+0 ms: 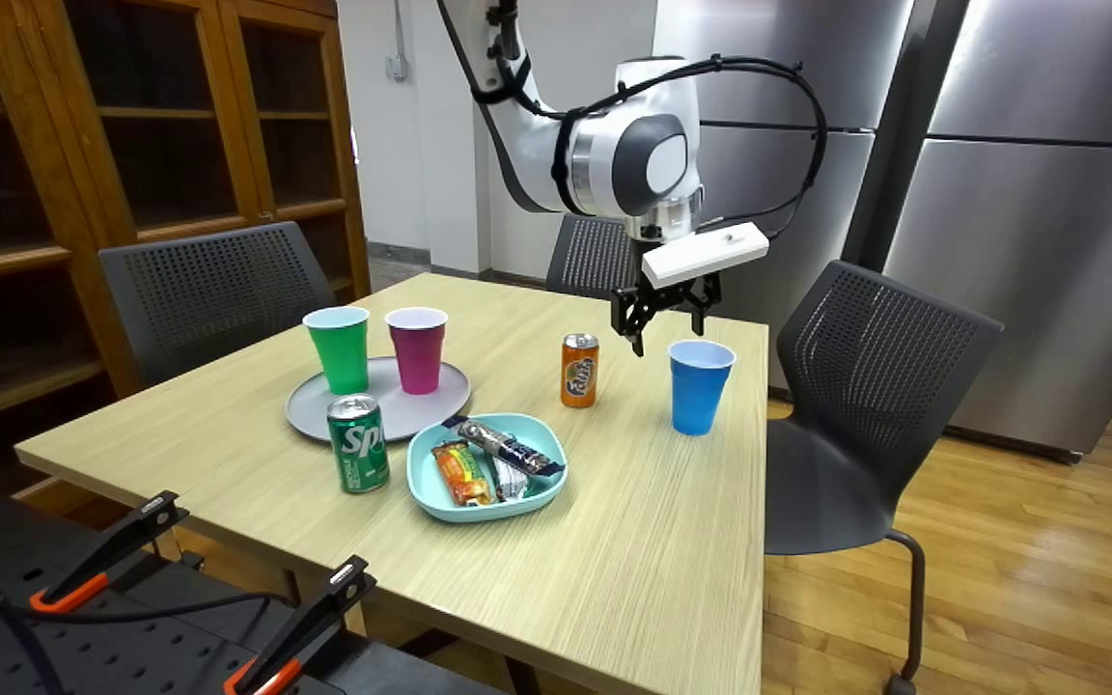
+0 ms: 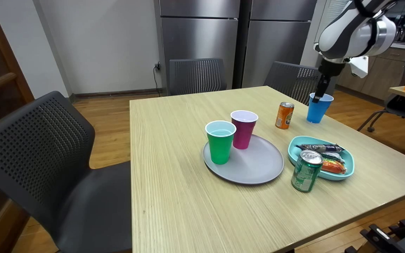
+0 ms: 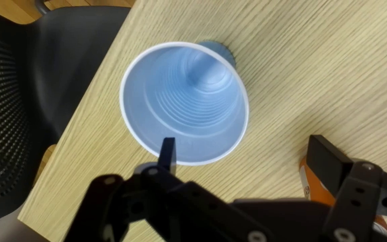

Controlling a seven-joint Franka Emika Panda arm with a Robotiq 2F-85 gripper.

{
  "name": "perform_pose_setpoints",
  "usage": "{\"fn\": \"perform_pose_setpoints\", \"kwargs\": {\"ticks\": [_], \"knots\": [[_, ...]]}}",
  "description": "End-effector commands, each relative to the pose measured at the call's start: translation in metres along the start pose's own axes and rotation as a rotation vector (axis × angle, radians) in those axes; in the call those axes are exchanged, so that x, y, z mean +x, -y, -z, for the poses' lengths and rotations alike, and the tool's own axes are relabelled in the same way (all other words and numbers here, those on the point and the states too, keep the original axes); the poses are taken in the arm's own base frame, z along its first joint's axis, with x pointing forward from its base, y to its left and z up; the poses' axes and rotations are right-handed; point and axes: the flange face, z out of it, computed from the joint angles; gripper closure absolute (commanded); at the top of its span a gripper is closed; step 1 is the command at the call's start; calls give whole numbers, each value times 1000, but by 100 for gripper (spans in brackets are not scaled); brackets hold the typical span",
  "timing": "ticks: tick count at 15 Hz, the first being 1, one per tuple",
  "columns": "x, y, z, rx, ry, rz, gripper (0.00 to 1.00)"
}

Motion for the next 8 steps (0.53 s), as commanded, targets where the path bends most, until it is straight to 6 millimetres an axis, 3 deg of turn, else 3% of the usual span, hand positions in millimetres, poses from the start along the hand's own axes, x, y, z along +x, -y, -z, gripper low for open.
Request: {"fn": "perform_pose_setpoints", "kwargs": {"ticks": [1, 8], "knots": [[2, -3, -8, 35, 11, -19, 0], [-4, 2, -21, 66, 35, -31, 0]]}}
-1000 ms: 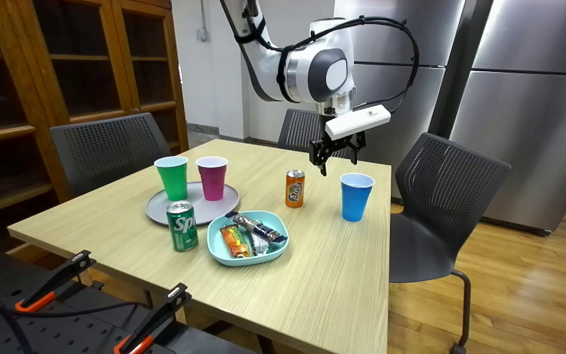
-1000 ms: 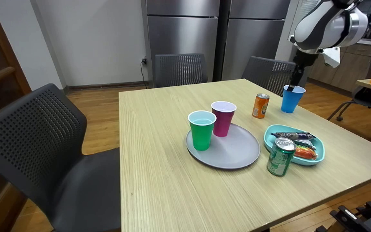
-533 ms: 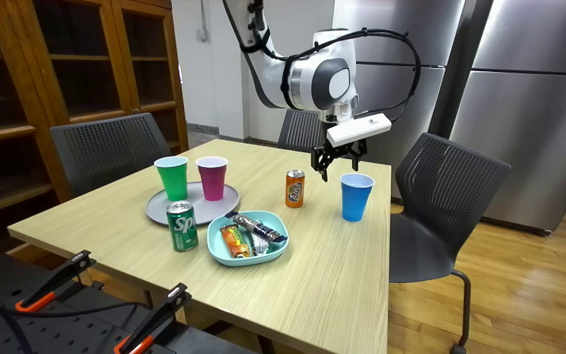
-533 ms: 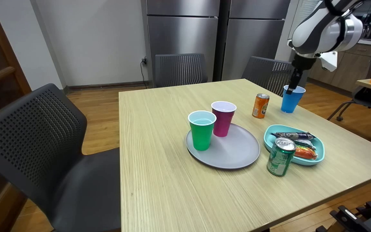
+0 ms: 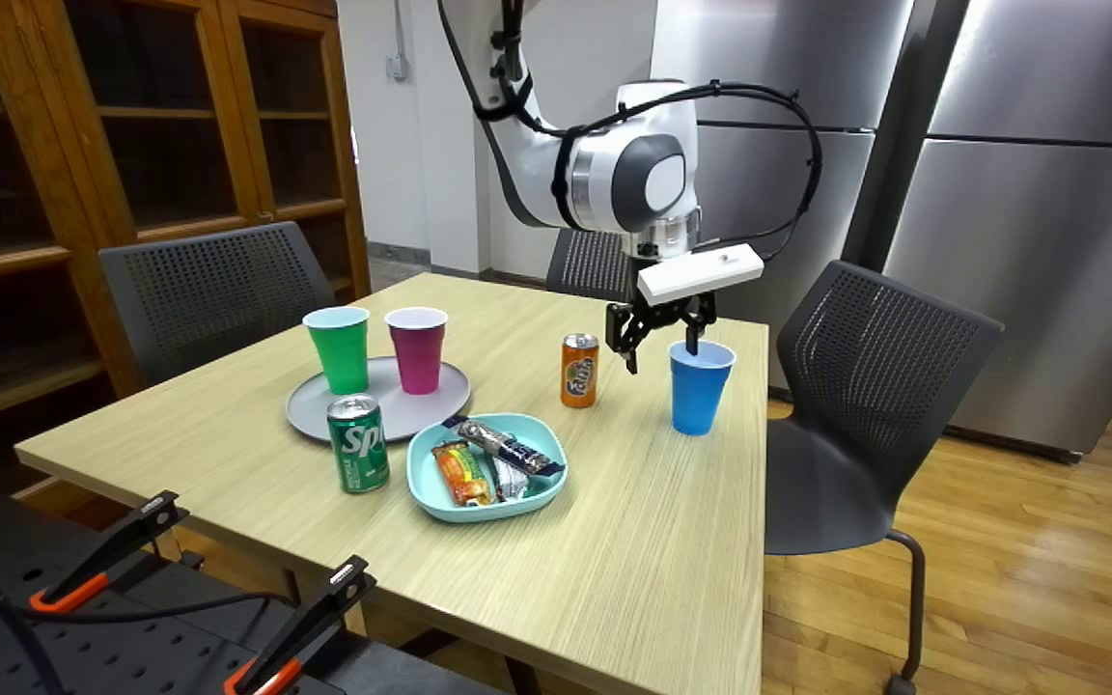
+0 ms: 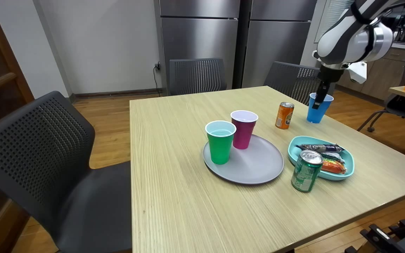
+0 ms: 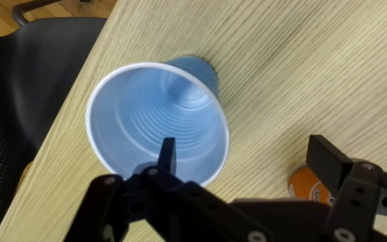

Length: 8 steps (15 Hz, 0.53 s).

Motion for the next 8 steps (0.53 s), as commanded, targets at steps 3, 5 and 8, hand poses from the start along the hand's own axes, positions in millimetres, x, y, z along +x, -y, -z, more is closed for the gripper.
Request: {"fn": "perform_pose_setpoints", "kwargs": {"ticks": [3, 5, 8], "knots": [[-2, -7, -3, 25, 11, -28, 0], [-3, -8, -5, 29, 15, -32, 0], [-5, -10, -6, 39, 17, -35, 0]]}}
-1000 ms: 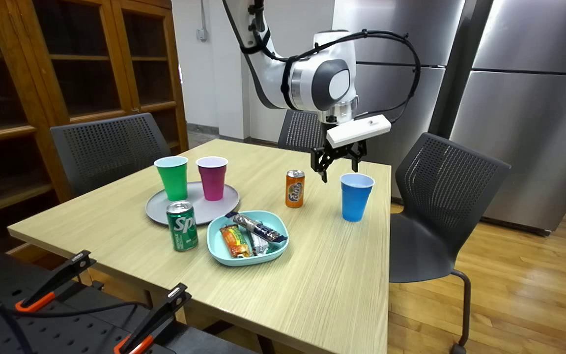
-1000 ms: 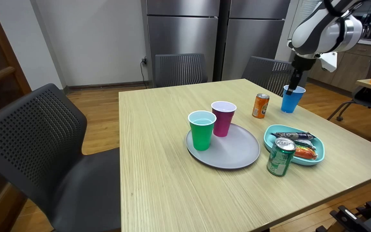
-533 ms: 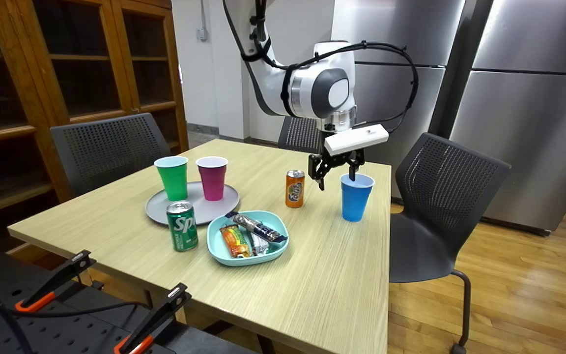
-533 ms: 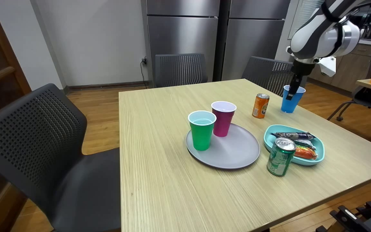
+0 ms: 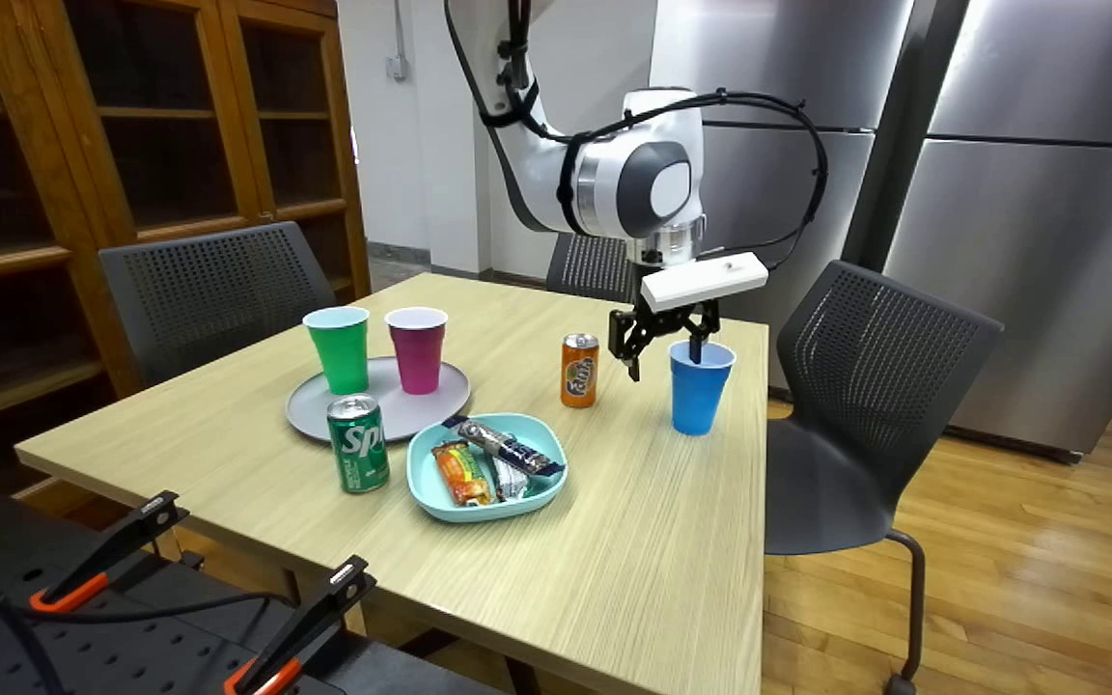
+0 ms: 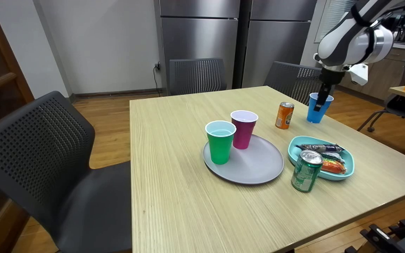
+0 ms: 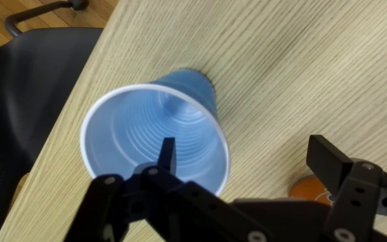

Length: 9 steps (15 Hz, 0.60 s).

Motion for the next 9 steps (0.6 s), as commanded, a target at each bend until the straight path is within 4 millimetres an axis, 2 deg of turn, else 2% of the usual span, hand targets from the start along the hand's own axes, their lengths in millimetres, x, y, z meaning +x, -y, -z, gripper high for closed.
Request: {"fn": "perform_pose_setpoints", "kwargs": {"ticks": [1, 9], "knots": [[2, -9, 3, 24, 4, -23, 0], [6, -13, 7, 86, -1, -24, 0]]}}
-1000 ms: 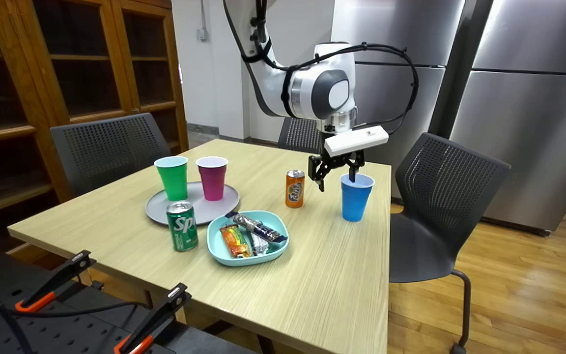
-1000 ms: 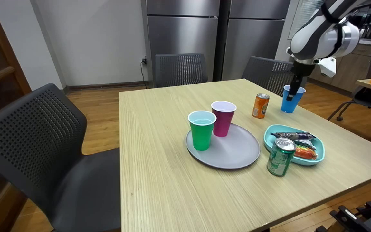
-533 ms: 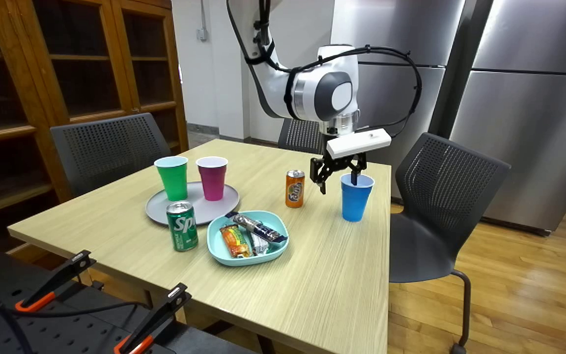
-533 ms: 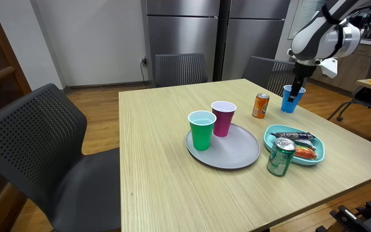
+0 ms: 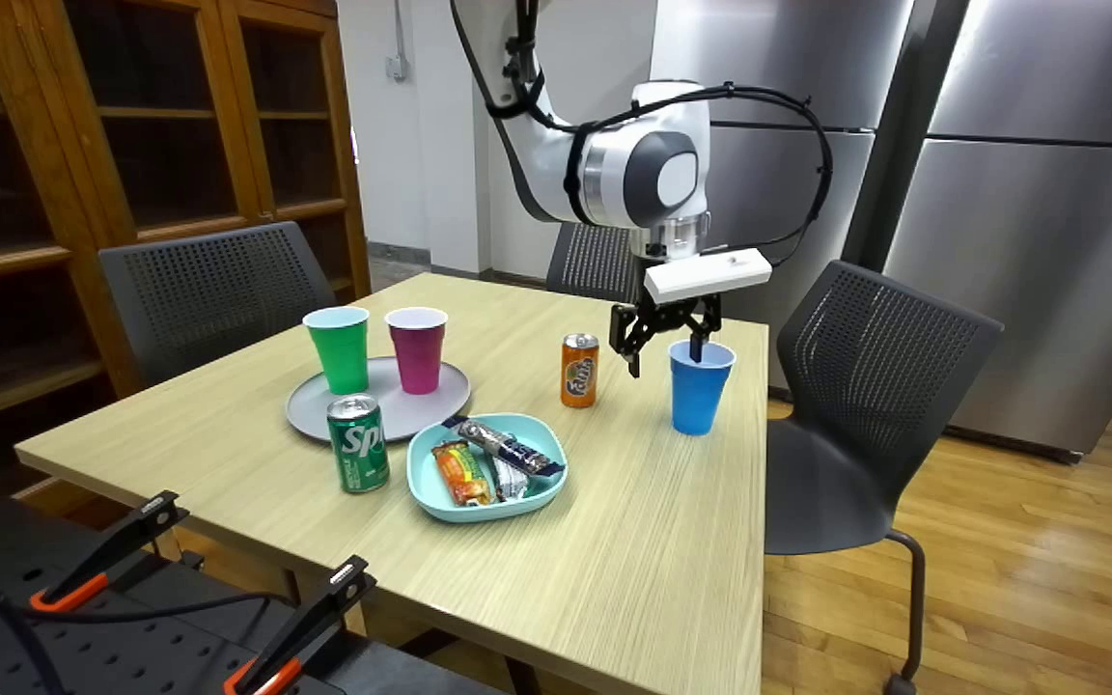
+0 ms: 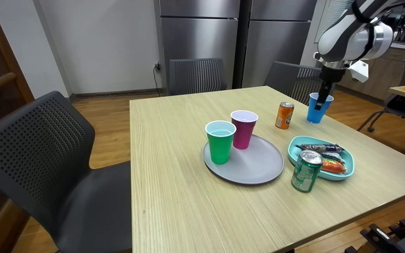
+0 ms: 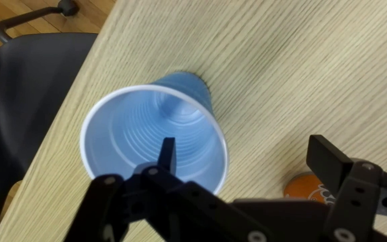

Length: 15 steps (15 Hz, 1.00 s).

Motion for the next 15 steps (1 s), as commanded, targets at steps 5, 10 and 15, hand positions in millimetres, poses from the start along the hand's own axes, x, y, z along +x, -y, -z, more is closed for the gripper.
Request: {"fn": "perform_pose_setpoints", "kwargs": {"ticks": [5, 10, 15], "knots": [[6, -9, 4, 62, -18, -35, 0], [7, -13, -2, 65, -19, -39, 0], [8, -13, -7, 68, -18, -38, 0]]}}
